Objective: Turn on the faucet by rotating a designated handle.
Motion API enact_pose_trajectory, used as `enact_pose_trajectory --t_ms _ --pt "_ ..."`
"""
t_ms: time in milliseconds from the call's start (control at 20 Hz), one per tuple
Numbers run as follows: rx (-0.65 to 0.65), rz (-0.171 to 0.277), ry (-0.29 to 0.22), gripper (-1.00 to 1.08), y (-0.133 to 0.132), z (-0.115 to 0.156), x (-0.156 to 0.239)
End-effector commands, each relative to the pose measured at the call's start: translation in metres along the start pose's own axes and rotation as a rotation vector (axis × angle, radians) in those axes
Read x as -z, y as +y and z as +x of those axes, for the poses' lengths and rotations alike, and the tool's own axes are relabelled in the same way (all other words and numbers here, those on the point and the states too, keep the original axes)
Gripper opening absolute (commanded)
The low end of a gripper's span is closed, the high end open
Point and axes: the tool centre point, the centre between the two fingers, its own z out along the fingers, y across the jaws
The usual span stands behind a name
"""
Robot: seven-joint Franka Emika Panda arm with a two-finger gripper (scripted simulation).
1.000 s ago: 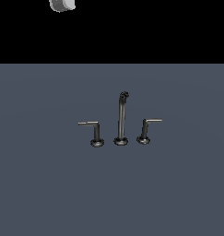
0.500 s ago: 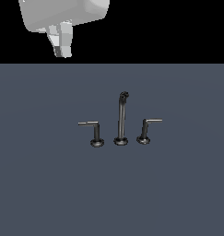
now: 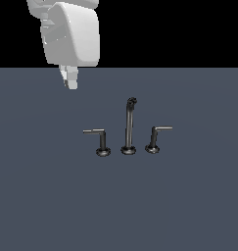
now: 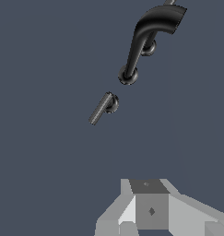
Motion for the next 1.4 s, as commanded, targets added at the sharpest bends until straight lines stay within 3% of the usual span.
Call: enact_pose_trajectory --t_ms 0,1350 --pt "-0.046 0.000 -0.001 -1.00 -0.008 0.003 -0.013" --pt "-0.497 -0.019 -0.003 -1.00 -0.074 0.062 -0.137"
